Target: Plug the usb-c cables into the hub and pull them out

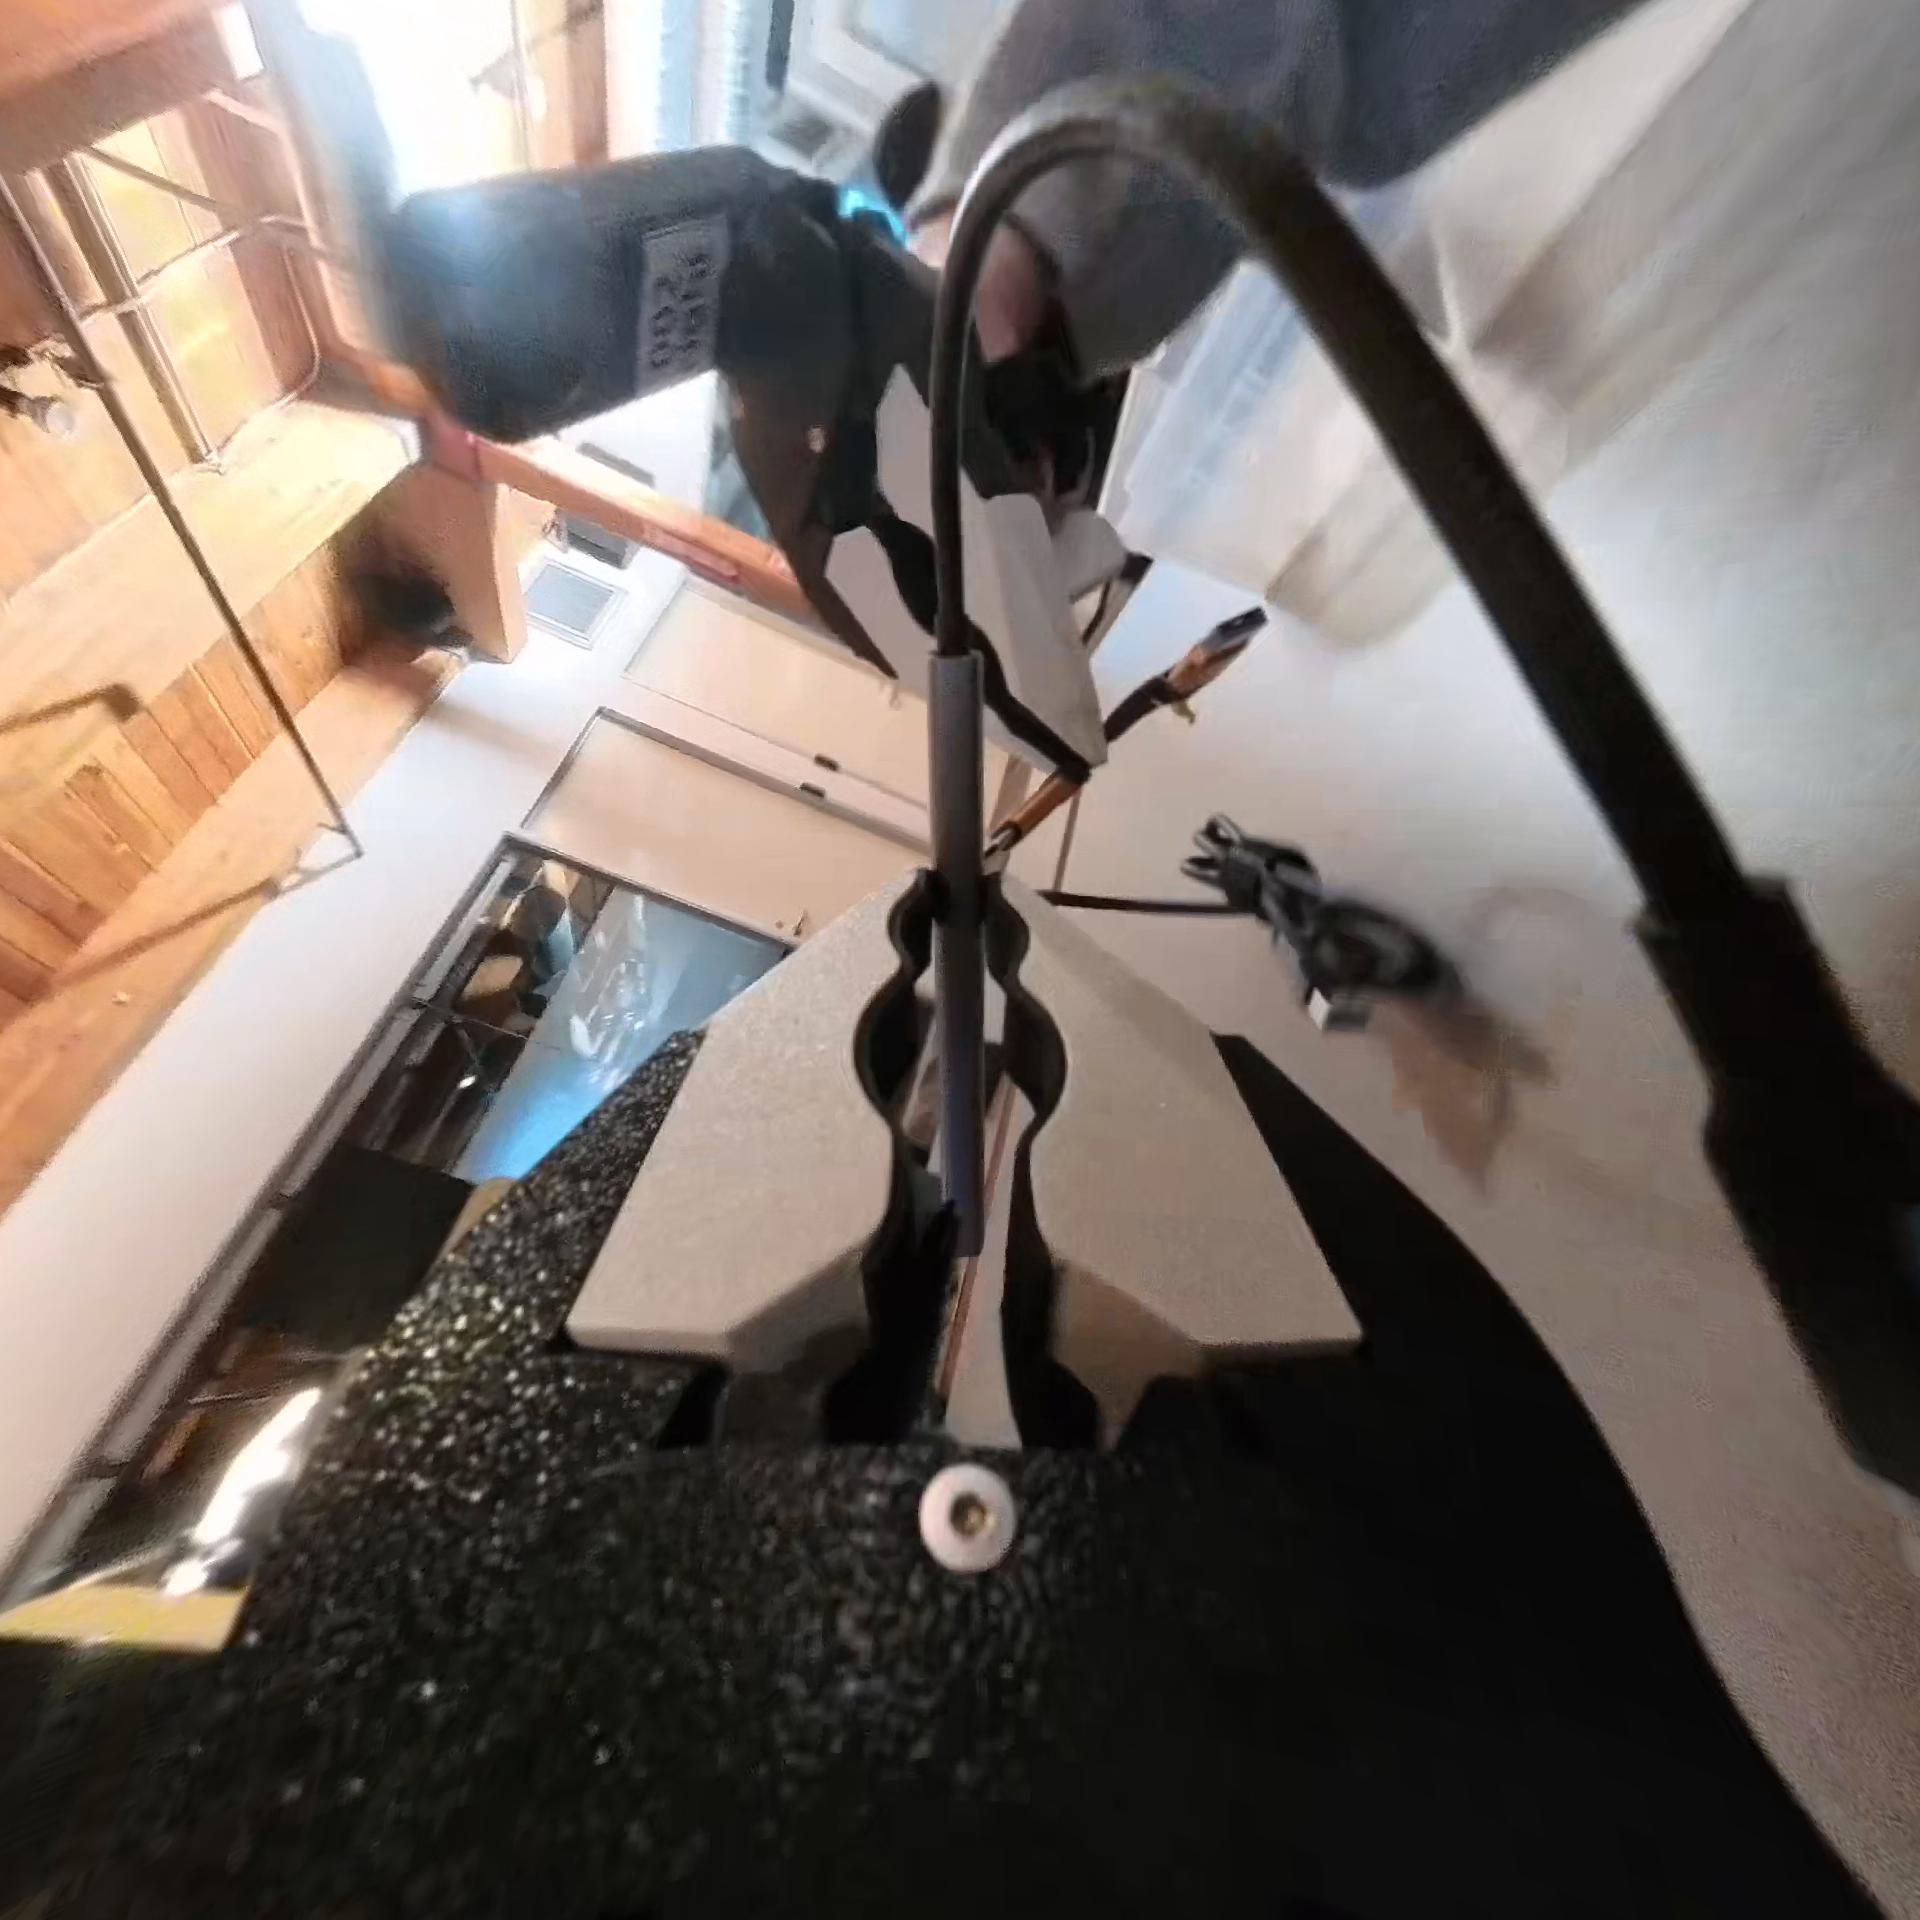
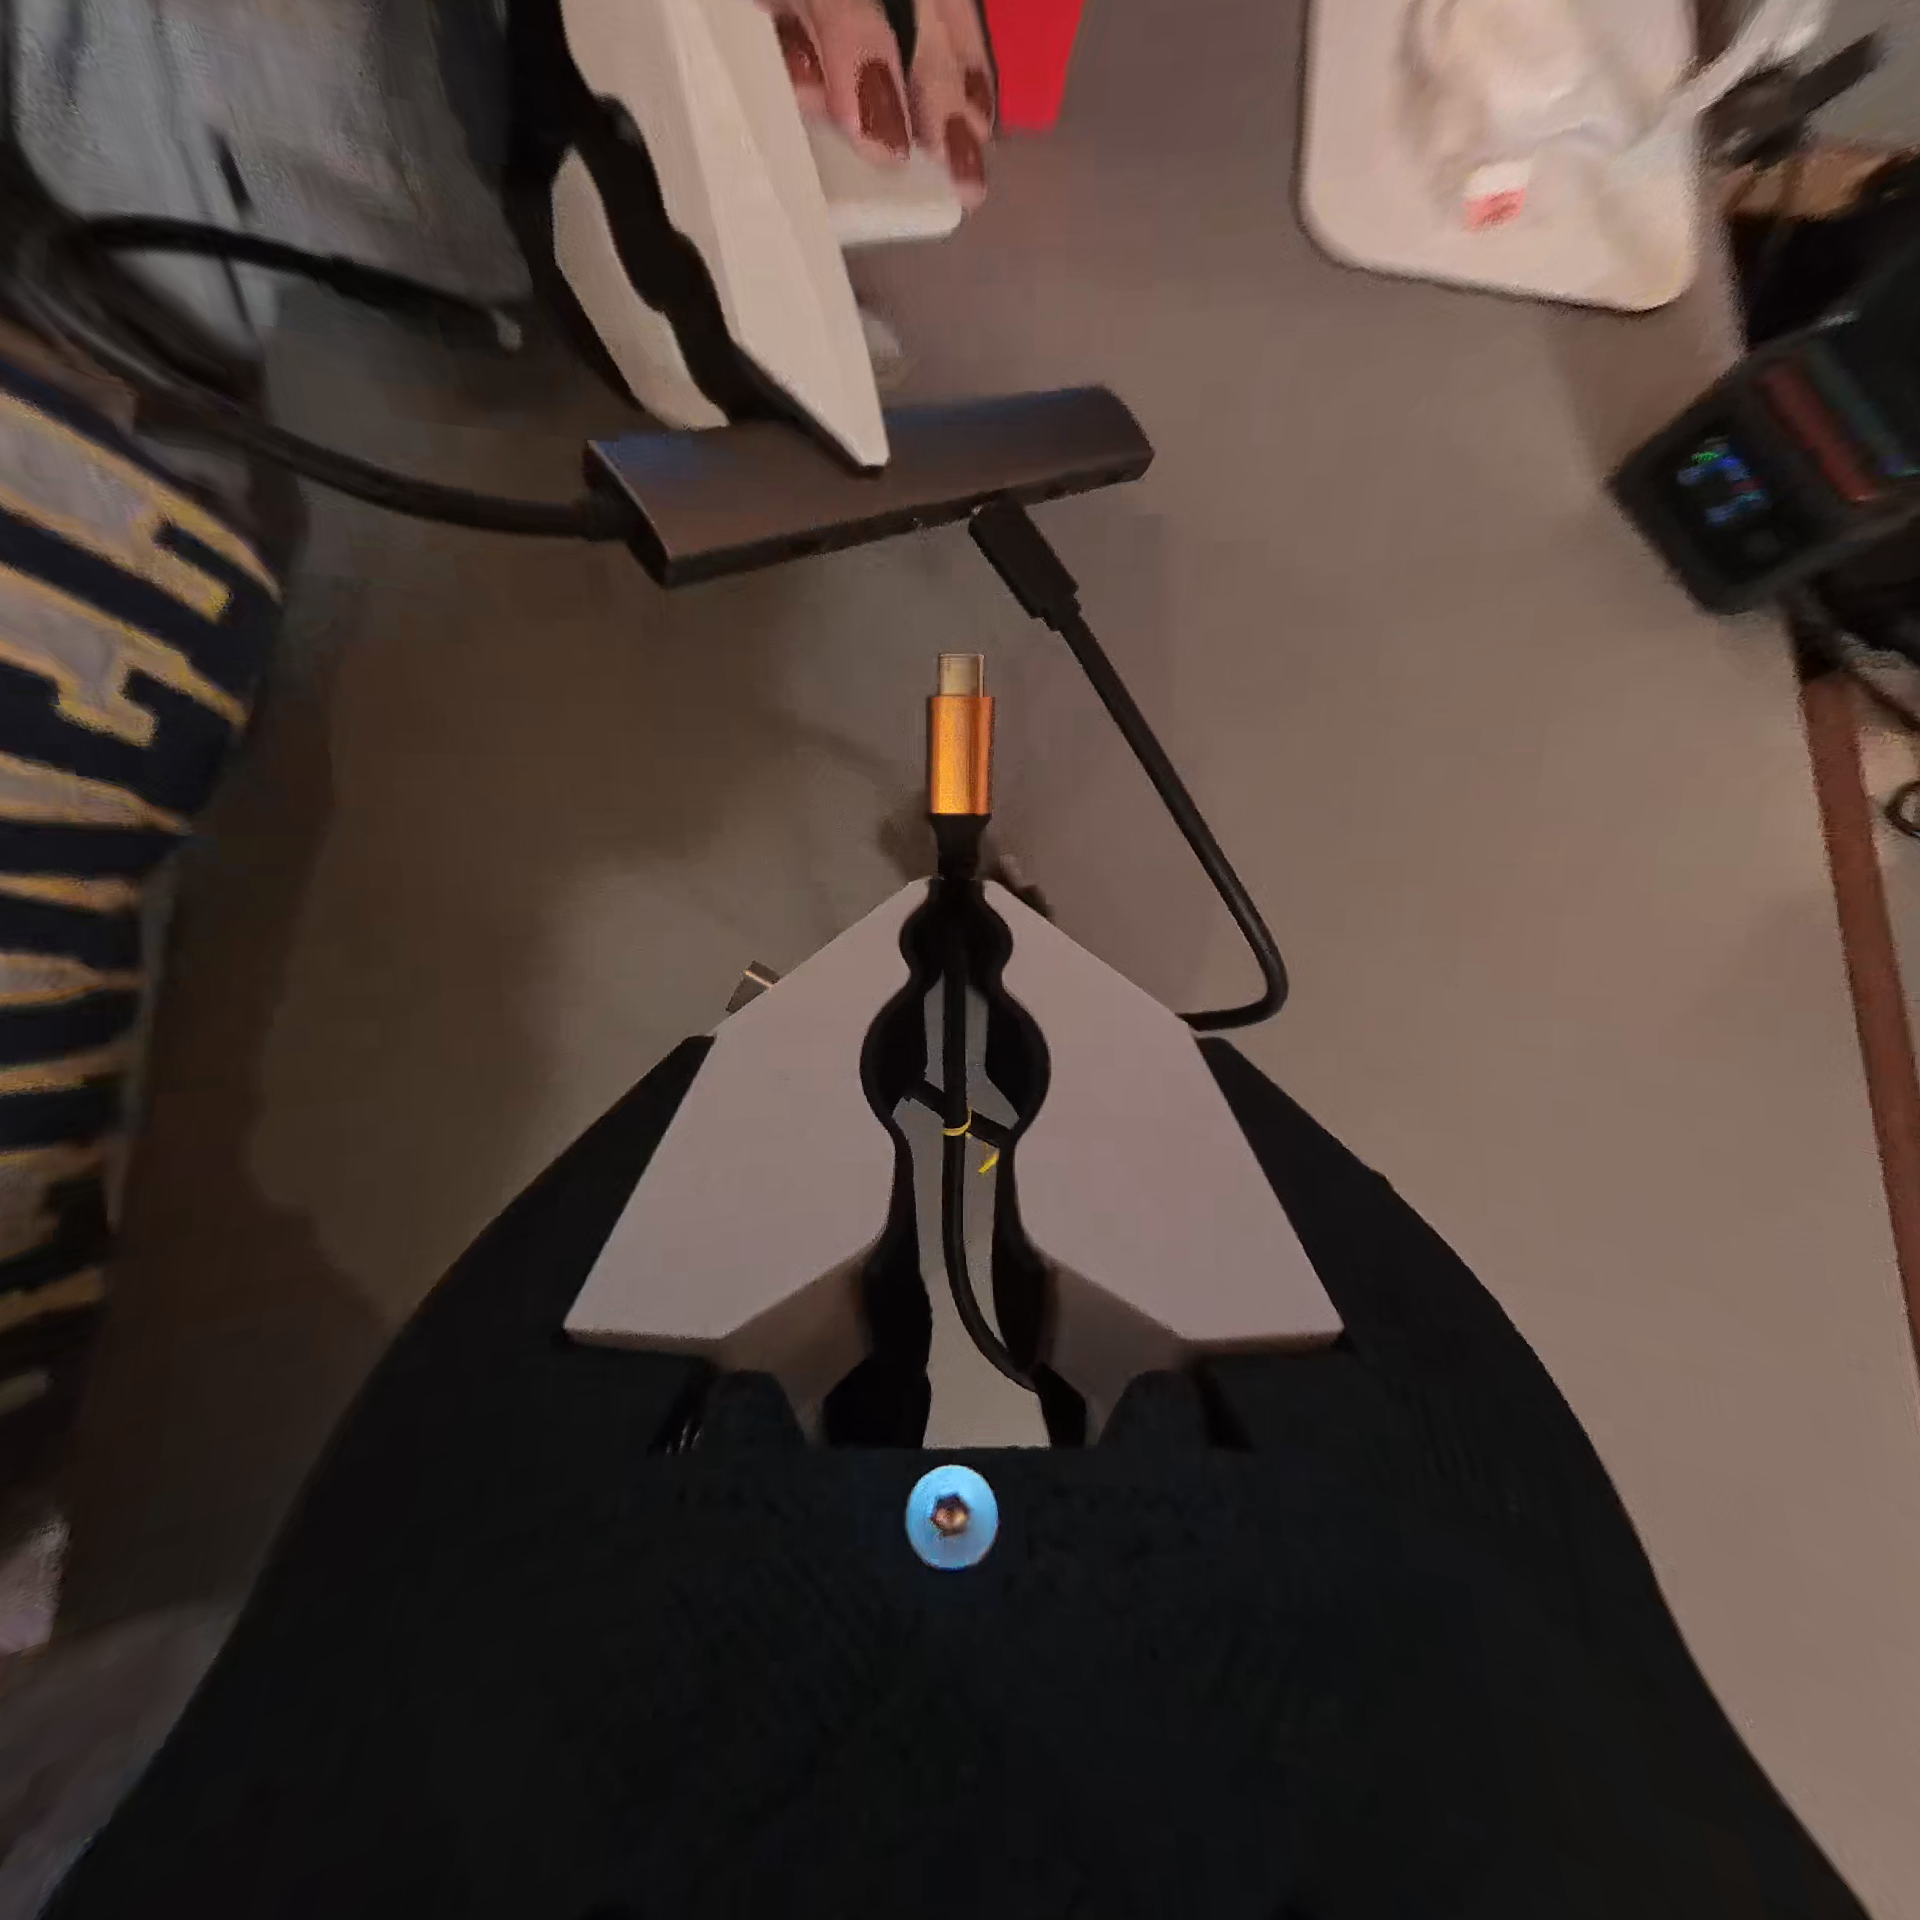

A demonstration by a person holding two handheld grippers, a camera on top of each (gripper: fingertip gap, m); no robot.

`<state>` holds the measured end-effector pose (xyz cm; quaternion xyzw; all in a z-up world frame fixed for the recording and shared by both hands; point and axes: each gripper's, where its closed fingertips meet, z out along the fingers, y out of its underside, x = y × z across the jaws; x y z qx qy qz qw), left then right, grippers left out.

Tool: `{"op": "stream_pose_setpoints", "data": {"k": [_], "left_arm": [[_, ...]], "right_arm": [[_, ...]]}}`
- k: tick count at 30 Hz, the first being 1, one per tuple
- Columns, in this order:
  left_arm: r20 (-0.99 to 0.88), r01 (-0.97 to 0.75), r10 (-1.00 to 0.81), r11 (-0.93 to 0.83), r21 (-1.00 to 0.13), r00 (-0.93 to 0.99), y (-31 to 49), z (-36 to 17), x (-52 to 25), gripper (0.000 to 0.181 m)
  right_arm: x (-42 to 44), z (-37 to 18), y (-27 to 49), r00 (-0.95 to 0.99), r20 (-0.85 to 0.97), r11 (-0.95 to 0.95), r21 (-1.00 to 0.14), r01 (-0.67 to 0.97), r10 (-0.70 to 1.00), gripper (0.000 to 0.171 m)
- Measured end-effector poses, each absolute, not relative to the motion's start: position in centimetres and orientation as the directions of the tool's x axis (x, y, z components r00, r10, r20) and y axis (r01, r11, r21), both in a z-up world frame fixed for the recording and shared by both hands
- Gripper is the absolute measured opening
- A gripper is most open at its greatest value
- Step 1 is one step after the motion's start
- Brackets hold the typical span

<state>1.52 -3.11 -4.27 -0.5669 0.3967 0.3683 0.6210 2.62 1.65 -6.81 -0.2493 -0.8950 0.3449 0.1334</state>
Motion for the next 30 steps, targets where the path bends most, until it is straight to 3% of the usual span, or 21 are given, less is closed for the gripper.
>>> {"op": "stream_pose_setpoints", "data": {"k": [1, 7, 11, 15, 18, 24, 30], "left_arm": [[-0.893, -0.887, -0.017, 0.108, -0.449, 0.45, -2.9, -3.3, 1.2, 0.007], [-0.639, -0.564, -0.21, 0.324, -0.759, 0.74, -3.1, 4.3, -1.1, 0.007], [-0.414, -0.277, -0.239, 0.45, -0.849, 0.879, -4.1, 9.3, -4.0, 0.006], [-0.201, -0.014, -0.296, 0.531, -0.847, 0.934, -4.5, 11.9, -4.4, 0.007], [-0.1, 0.133, -0.347, 0.586, -0.799, 0.932, -4.5, 13.2, -3.8, 0.007], [0.036, 0.37, -0.493, 0.602, -0.707, 0.87, -4.2, 14.3, -2.8, 0.007], [0.067, 0.443, -0.551, 0.587, -0.678, 0.832, -4.1, 14.0, -2.9, 0.007]], "right_arm": [[2.5, -5.7, 1.9, -0.826, 0.054, 0.597, -0.717, 0.358, 0.561, 0.003], [2.2, 1.9, 2.1, -0.736, 0.094, 0.417, -0.868, 0.269, 0.67, 0.002], [1.6, 6.7, 2.4, -0.533, 0.346, 0.481, -0.867, 0.133, 0.772, 0.002], [1.5, 10.0, 3.2, -0.232, 0.697, 0.726, -0.684, 0.069, 0.678, 0.002], [1.2, 12.2, 2.9, -0.057, 0.841, 0.842, -0.533, 0.085, 0.538, 0.003], [-0.1, 13.6, 0.7, 0.091, 0.967, 0.951, -0.249, 0.181, 0.236, 0.002], [-0.7, 13.3, -0.9, 0.082, 0.984, 0.963, -0.169, 0.21, 0.155, 0.002]]}}
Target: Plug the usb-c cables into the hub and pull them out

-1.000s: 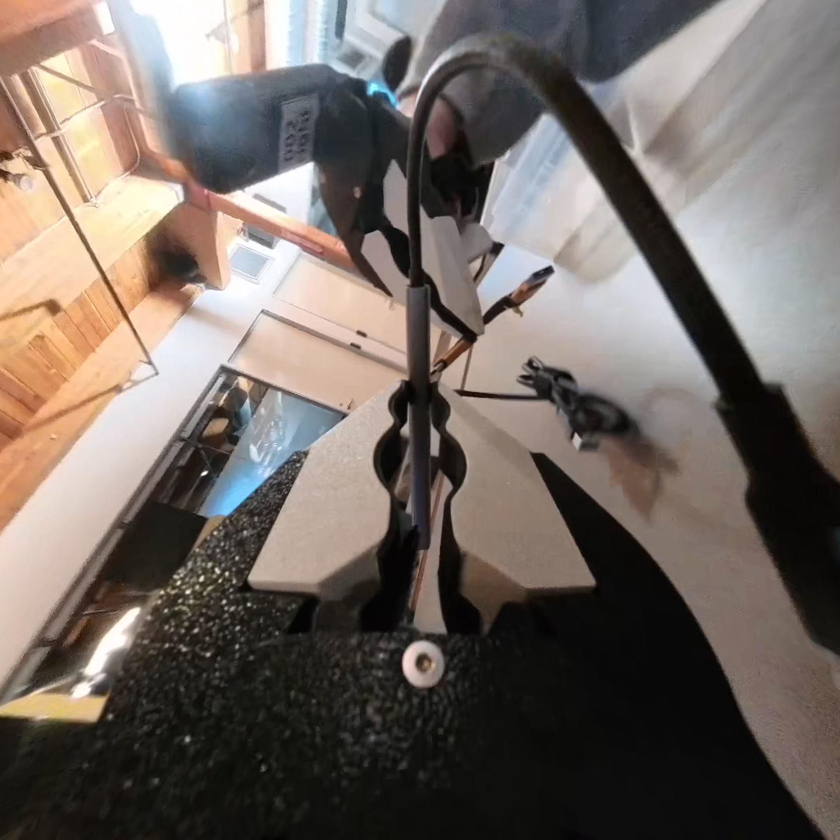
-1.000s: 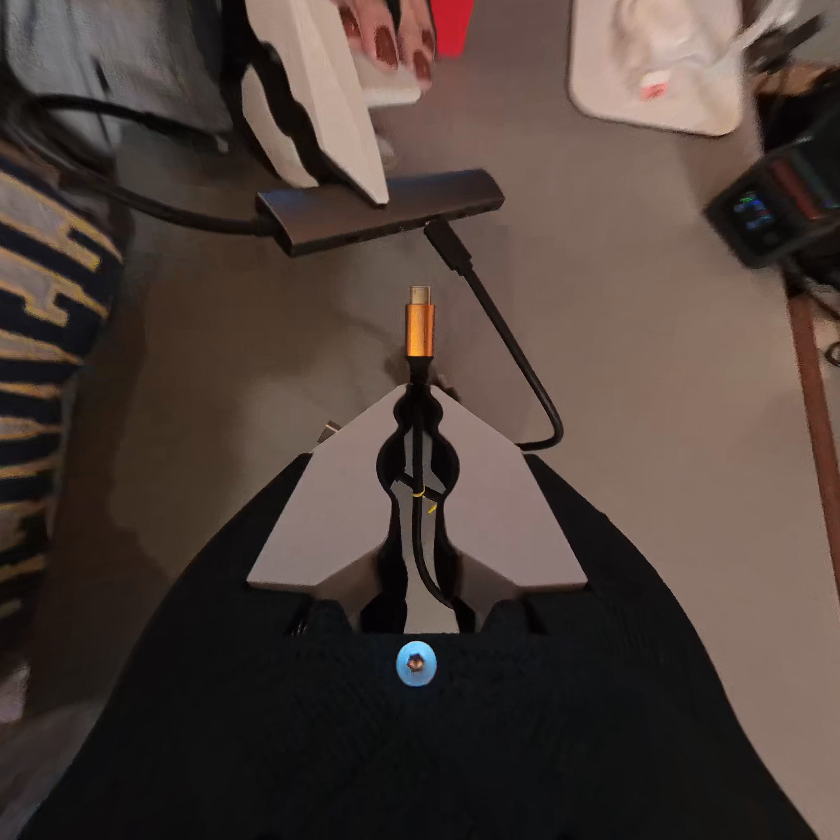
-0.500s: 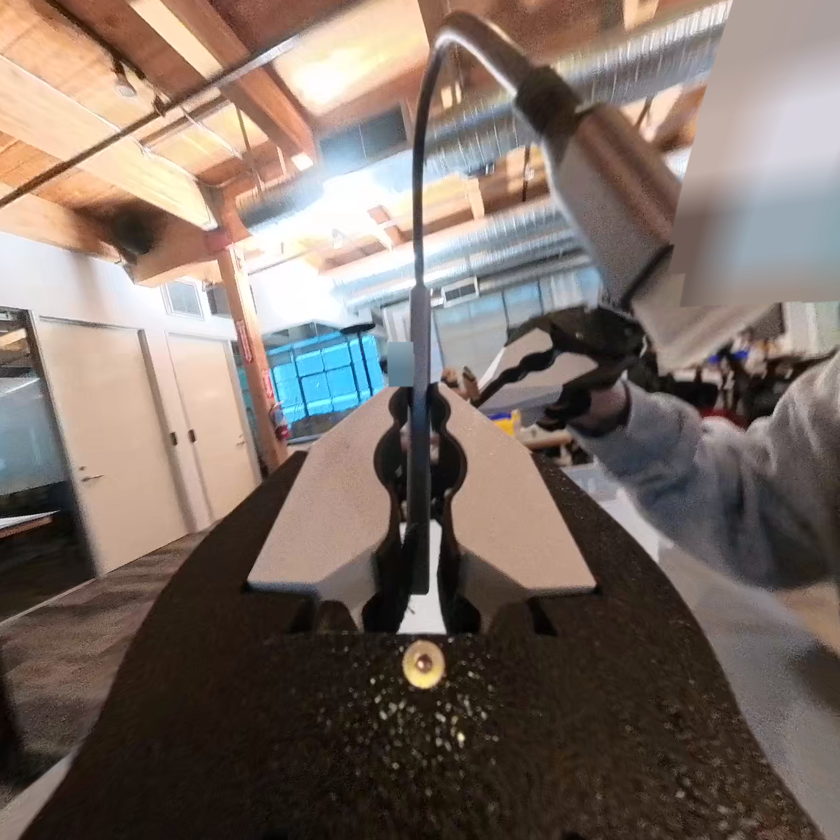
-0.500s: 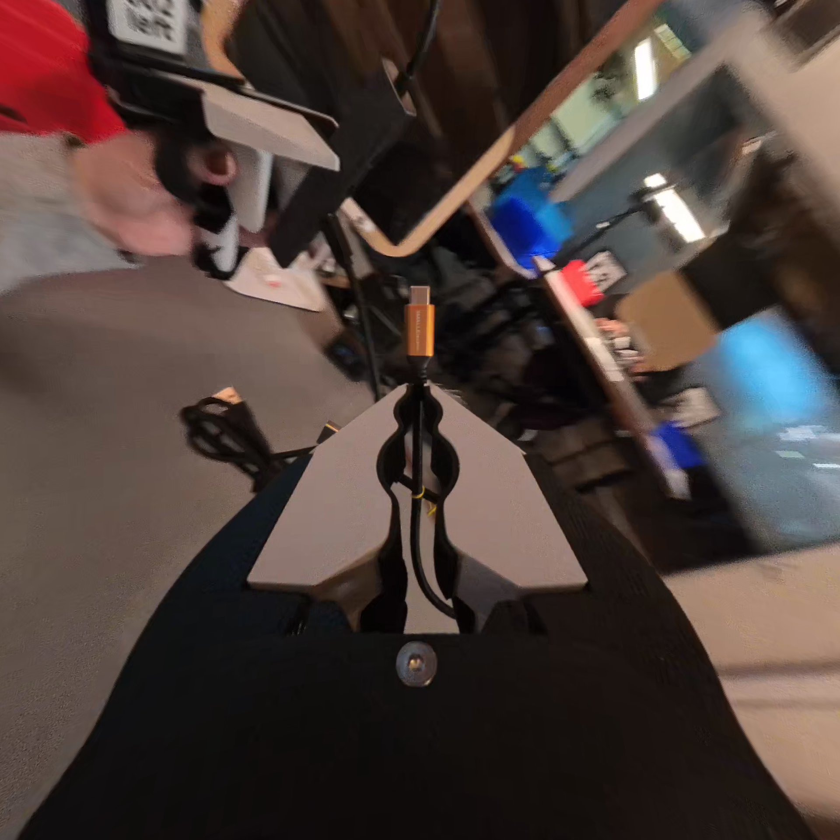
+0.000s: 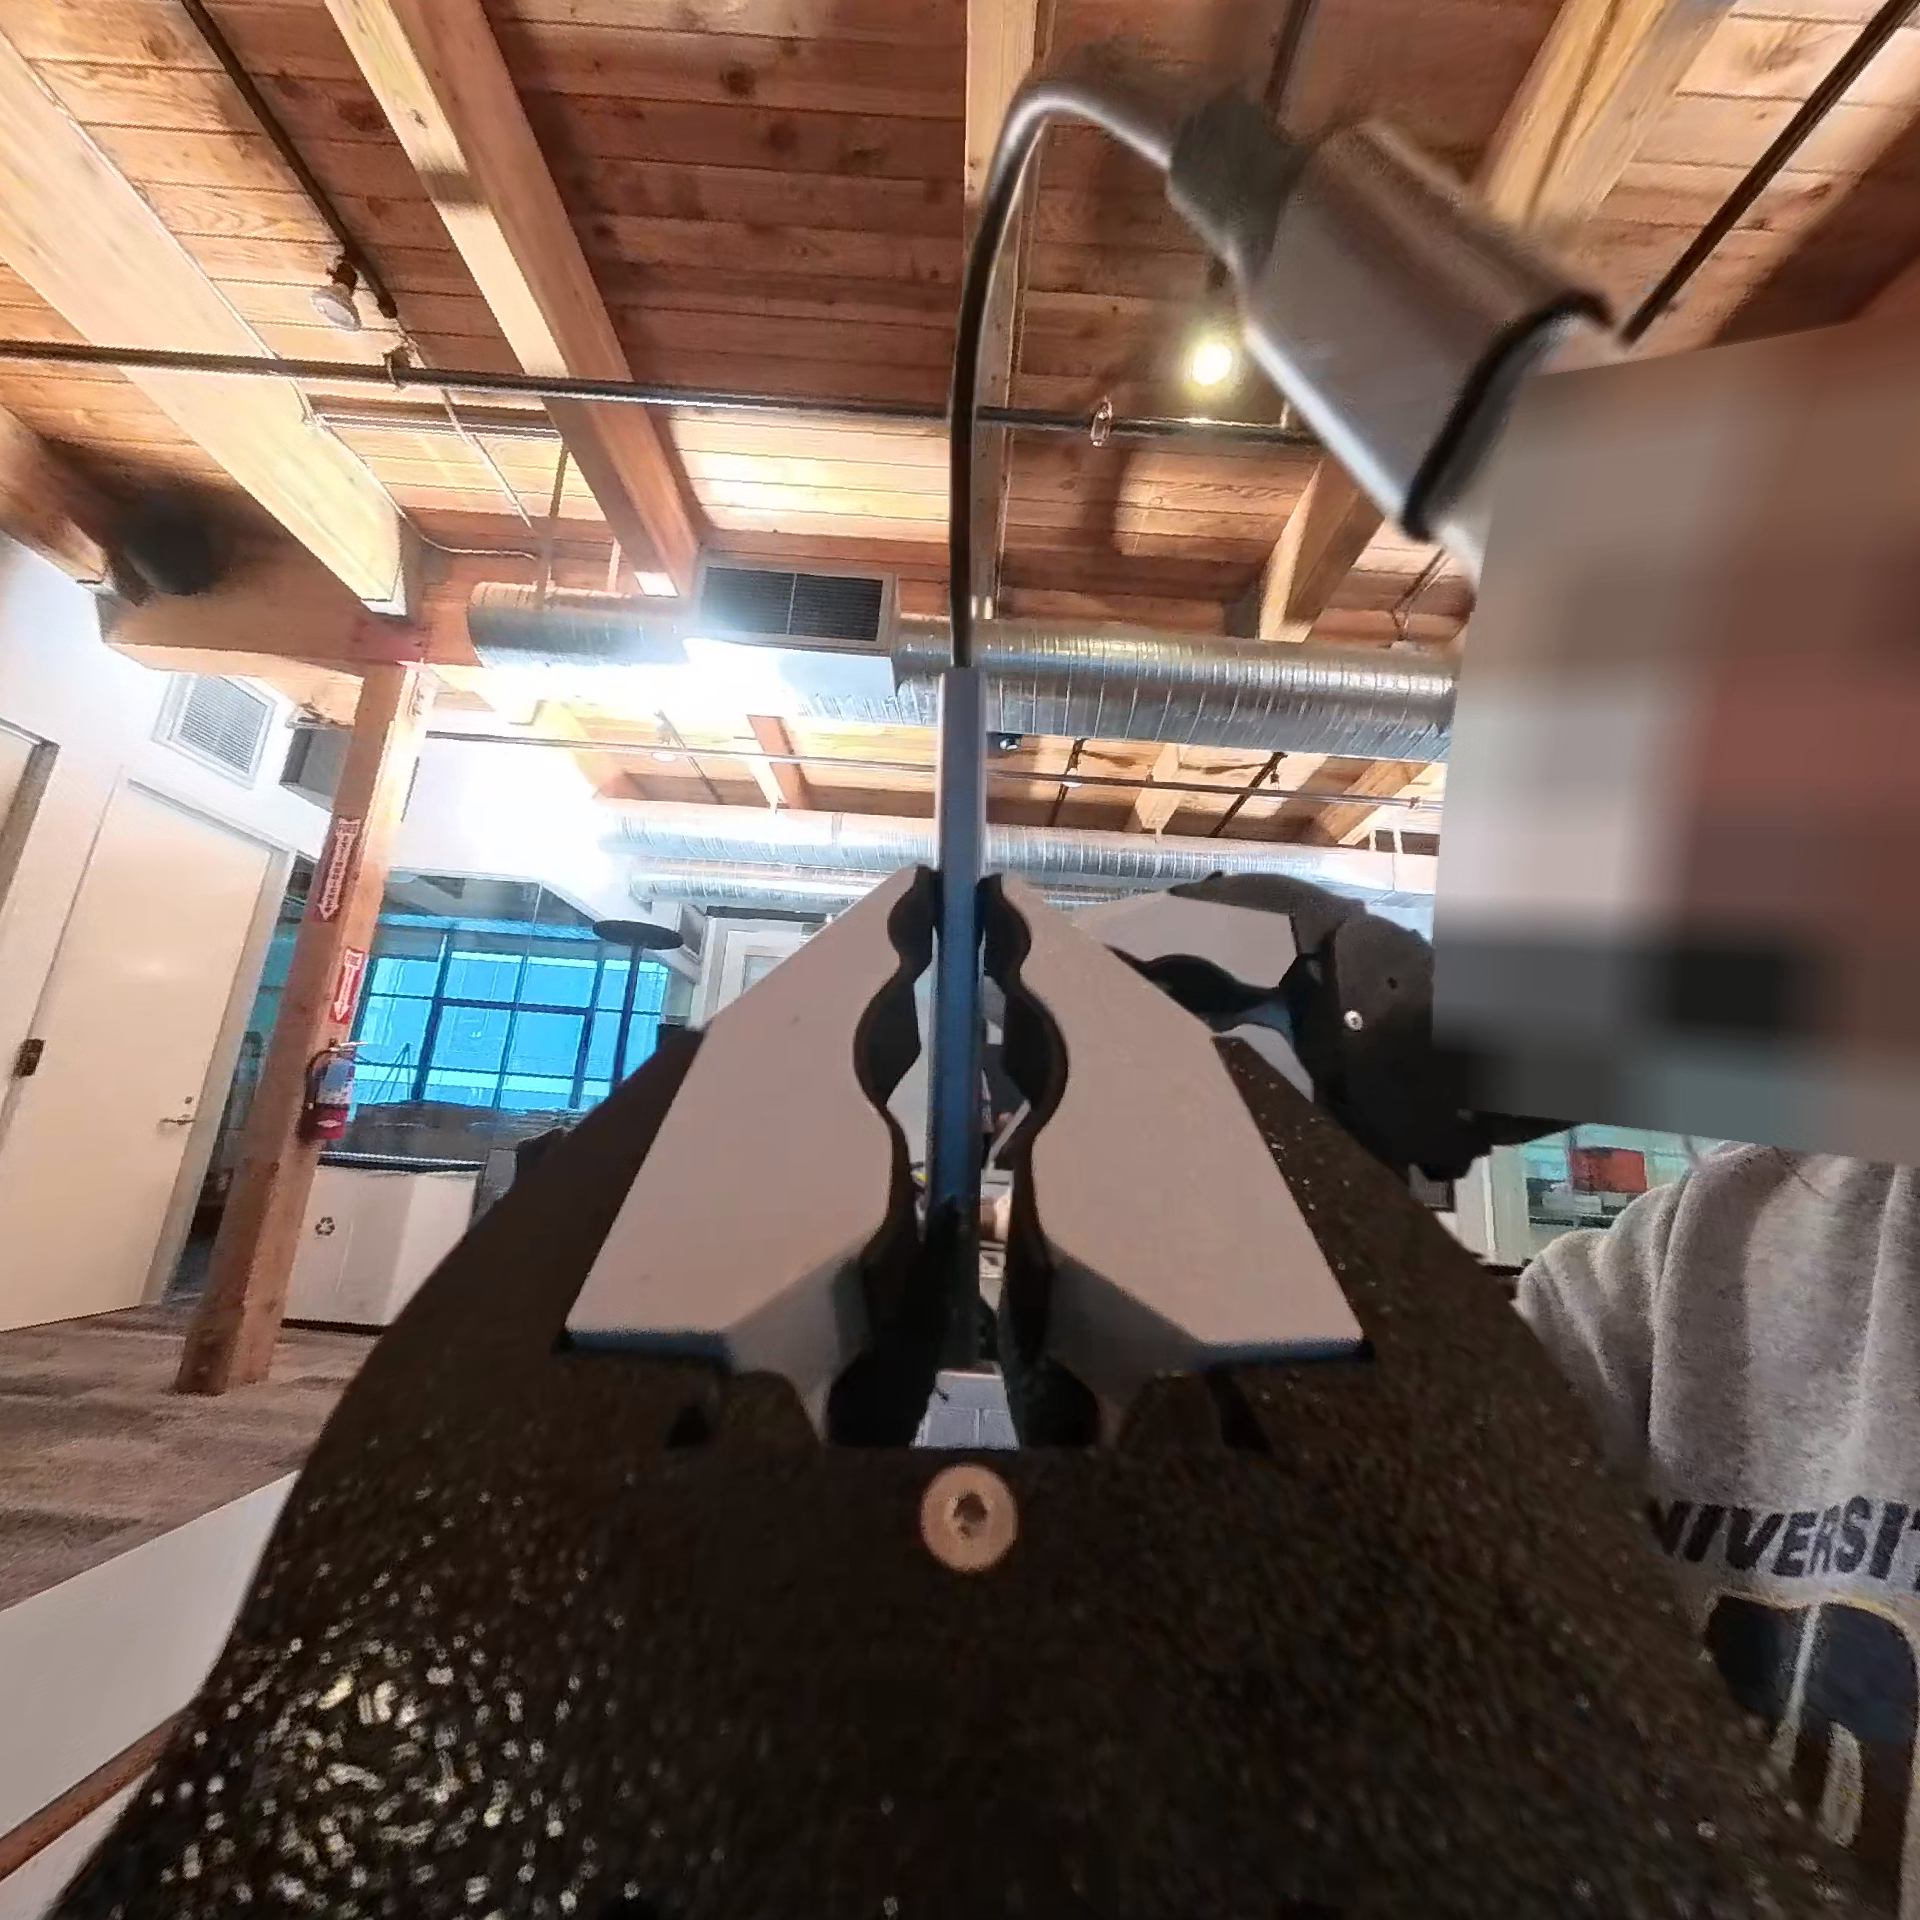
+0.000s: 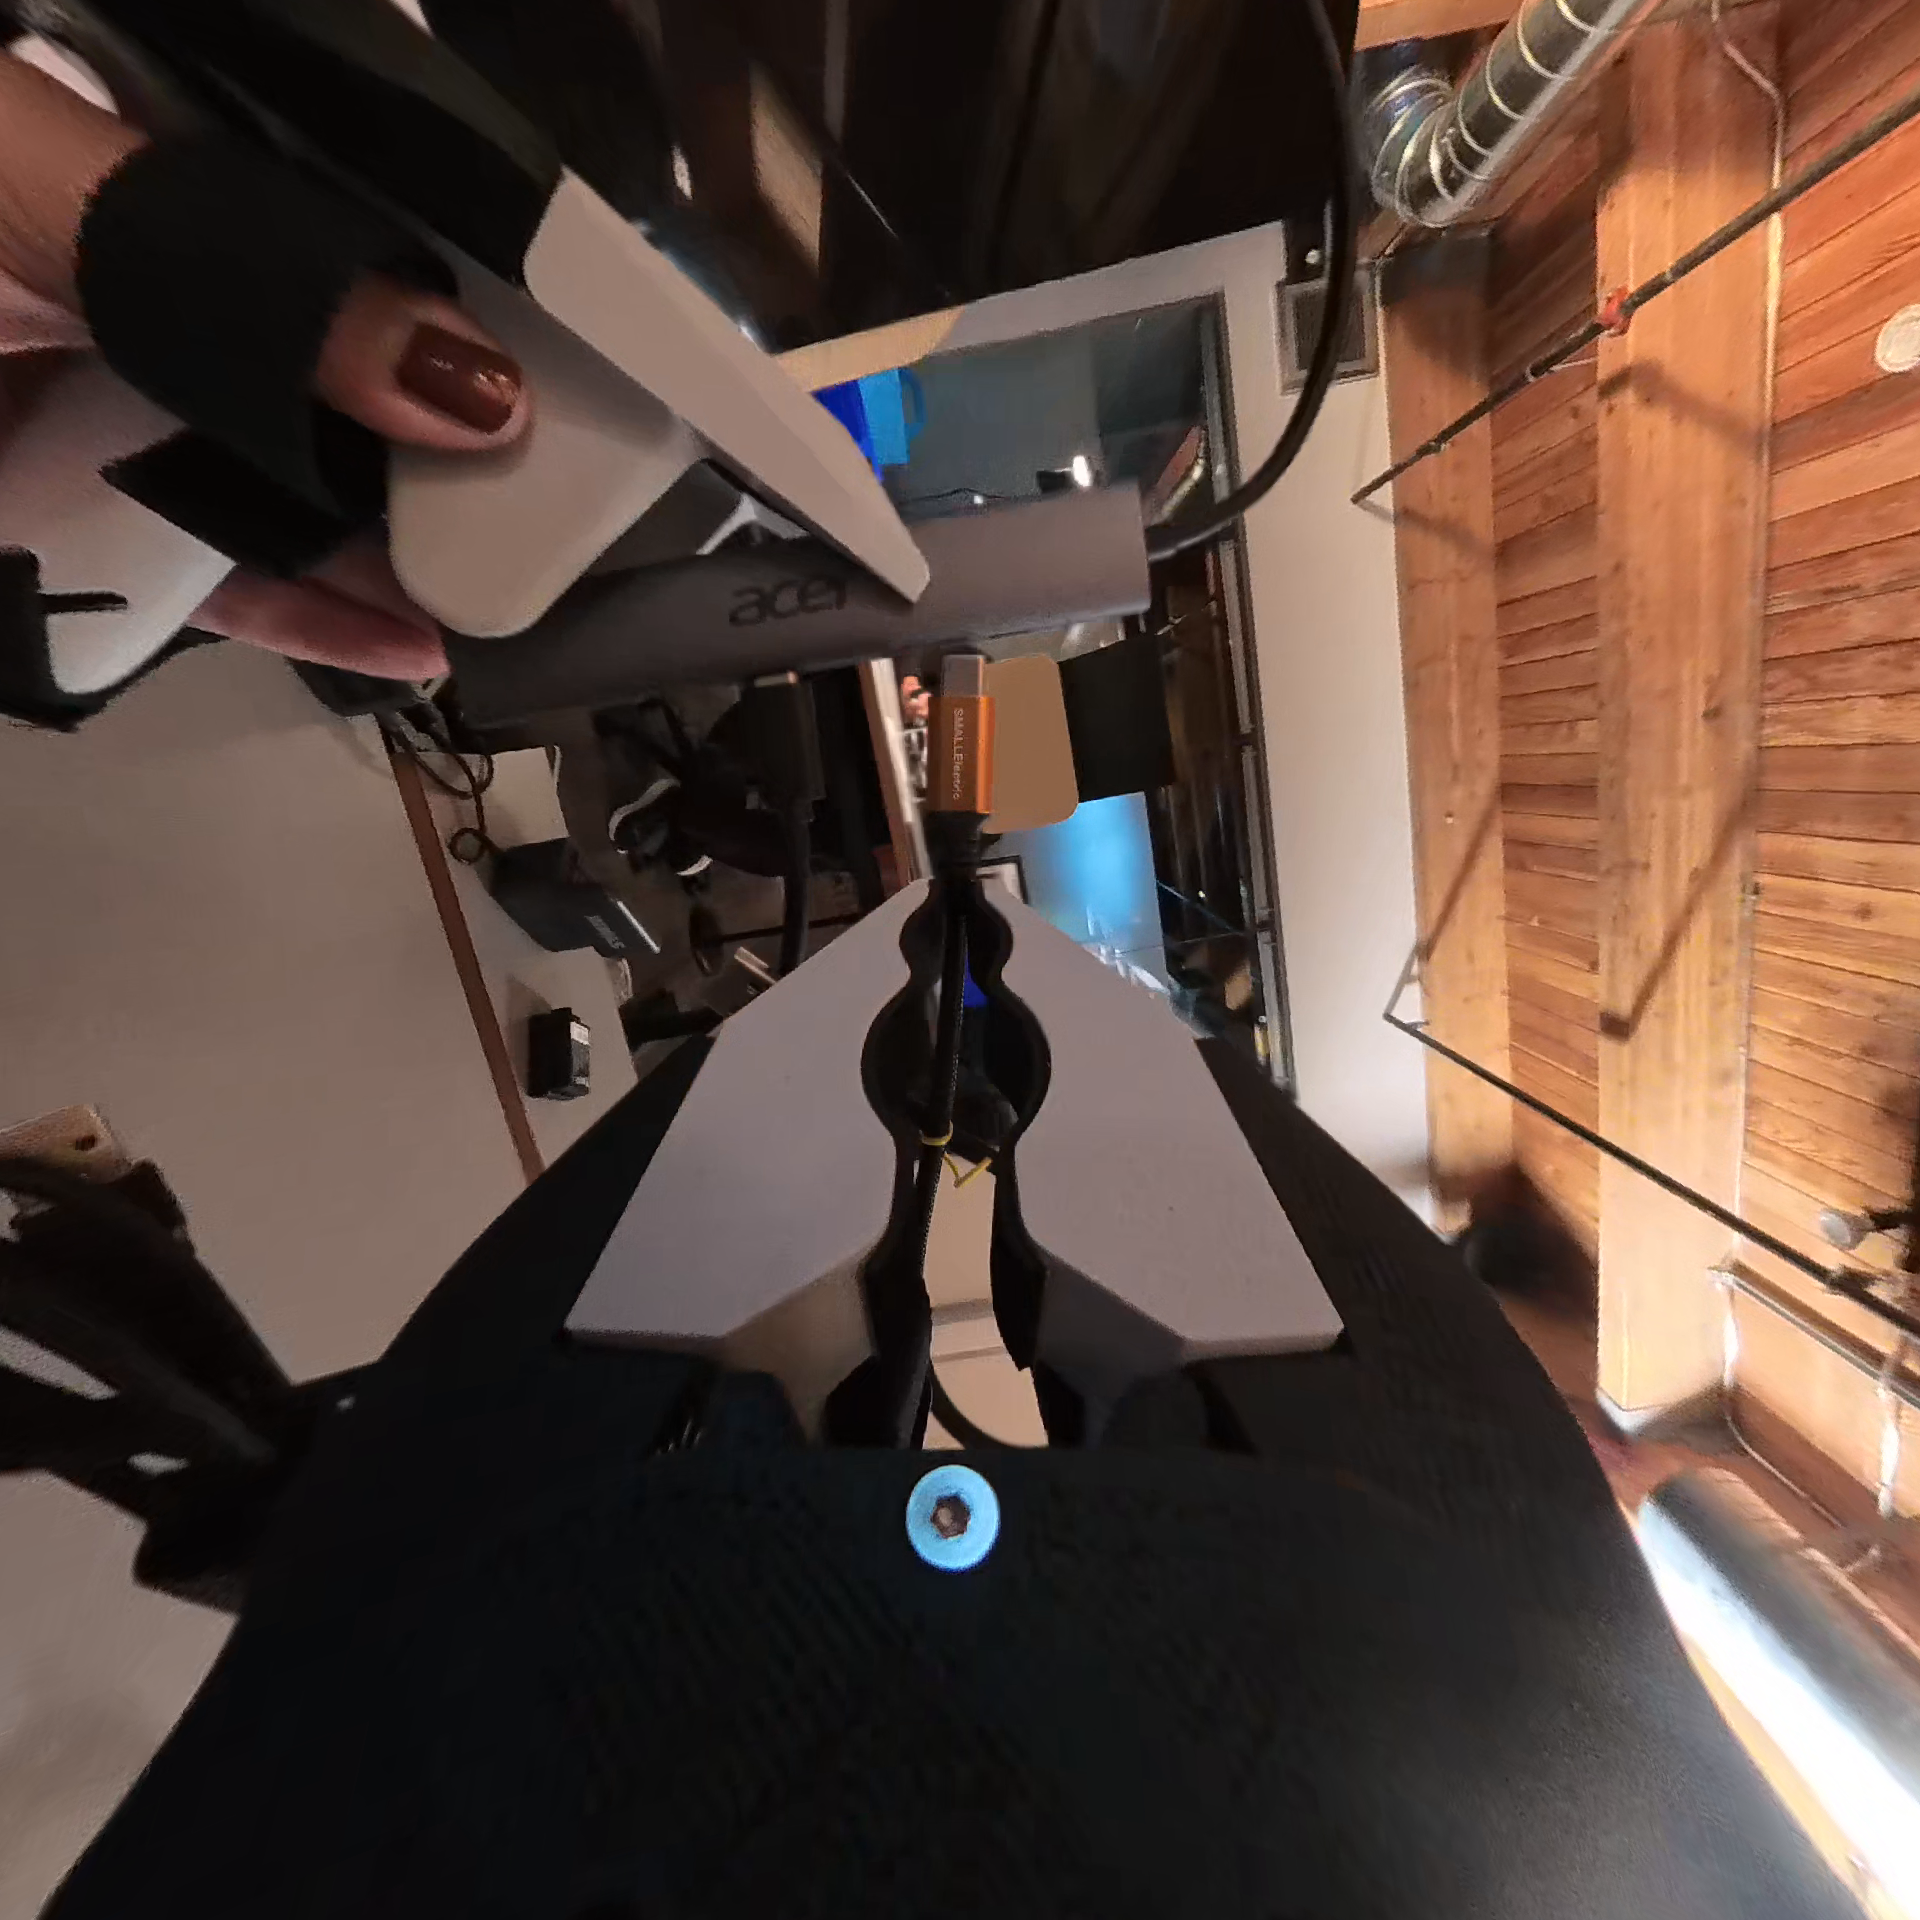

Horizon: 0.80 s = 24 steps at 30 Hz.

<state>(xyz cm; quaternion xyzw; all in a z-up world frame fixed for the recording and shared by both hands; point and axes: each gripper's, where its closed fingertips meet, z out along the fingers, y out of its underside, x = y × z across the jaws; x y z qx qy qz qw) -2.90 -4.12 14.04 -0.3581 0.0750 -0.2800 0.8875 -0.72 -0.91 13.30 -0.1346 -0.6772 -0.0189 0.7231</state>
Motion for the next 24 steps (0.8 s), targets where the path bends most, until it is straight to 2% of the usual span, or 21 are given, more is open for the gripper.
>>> {"op": "stream_pose_setpoints", "data": {"k": [7, 24], "left_arm": [[0.067, 0.409, -0.516, 0.587, -0.699, 0.854, -3.9, 13.7, -3.2, 0.007], [0.049, 0.359, -0.471, 0.597, -0.717, 0.881, -3.8, 13.4, -3.6, 0.007]], "right_arm": [[-0.8, 11.9, -0.8, 0.015, 0.991, 0.964, -0.131, 0.232, 0.131, 0.001], [-1.4, 11.5, -0.8, -0.029, 0.985, 0.96, -0.157, 0.23, 0.168, 0.001]]}}
